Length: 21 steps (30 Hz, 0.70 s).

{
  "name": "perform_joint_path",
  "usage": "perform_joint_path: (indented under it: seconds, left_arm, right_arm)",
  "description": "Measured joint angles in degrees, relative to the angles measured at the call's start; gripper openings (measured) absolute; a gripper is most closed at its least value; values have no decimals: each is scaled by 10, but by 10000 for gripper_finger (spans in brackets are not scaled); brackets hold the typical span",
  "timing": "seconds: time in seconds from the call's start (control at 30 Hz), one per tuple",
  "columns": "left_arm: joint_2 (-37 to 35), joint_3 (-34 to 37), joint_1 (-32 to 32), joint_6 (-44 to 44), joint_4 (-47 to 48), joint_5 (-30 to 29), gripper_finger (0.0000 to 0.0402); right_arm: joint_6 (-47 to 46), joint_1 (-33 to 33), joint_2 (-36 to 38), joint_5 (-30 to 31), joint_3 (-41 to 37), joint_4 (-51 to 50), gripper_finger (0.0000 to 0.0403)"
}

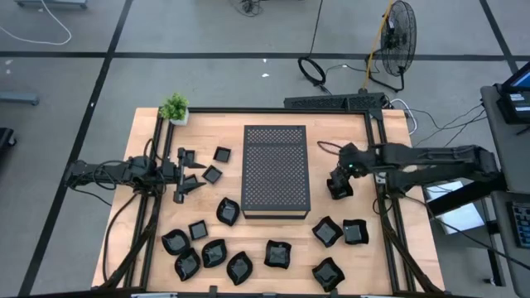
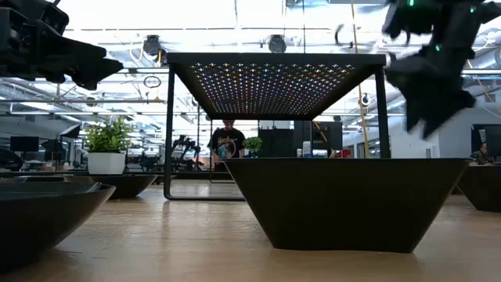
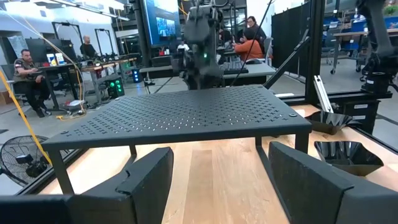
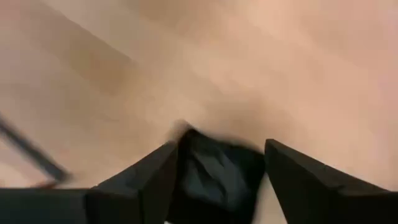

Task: Pick & Place Mini shaped plates
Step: Put the black distorted square plate on the shelf

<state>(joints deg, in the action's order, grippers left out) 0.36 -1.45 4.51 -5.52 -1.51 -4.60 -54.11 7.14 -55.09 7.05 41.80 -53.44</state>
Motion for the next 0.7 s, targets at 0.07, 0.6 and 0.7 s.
perform_joint_path:
  seconds: [0.07,0.6,0.7]
  left_arm:
    - [0,0,0,0,0,0,269]
    - [0,0,0,0,0,0,269]
    - [0,0,0,0,0,0,269]
  right_arm:
    - [-21,4,-15,1,-4,-27,213]
    - [-100,-13,-76,-29,-31,-30,196]
    - [-99,-12,-79,-40,-55,12,196]
